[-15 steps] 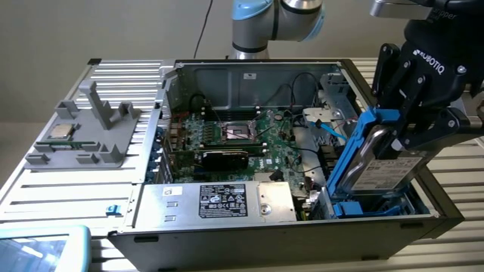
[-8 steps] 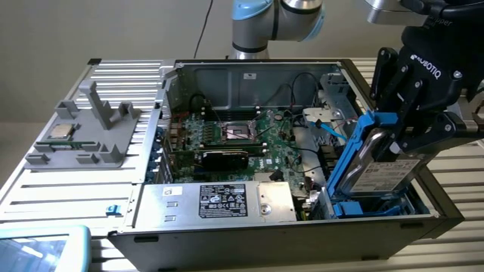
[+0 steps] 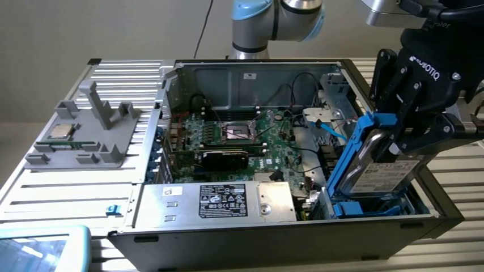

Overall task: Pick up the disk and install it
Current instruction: 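Insert the disk into the insertion slot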

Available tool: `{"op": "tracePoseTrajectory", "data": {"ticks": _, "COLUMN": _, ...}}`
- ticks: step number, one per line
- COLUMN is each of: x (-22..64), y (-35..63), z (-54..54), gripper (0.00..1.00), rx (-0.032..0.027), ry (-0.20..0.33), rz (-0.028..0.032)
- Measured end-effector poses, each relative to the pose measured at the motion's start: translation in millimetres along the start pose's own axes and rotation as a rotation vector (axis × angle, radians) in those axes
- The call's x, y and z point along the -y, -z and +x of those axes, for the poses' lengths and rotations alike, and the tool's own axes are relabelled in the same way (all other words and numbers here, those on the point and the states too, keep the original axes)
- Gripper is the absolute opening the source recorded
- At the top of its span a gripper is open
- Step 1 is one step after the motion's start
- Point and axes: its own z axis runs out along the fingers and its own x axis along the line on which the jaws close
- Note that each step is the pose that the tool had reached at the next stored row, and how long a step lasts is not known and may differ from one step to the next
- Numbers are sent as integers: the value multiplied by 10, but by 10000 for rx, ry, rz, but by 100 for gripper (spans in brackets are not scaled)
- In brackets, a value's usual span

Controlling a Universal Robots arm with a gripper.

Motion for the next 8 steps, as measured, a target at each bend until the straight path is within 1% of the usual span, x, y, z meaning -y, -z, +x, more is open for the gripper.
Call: {"op": "tracePoseTrajectory", "data": {"ticks": 8, "x": 1, "y": -37, "z": -1, "gripper": 37, "rx": -1, "ry": 0, "rz": 8}}
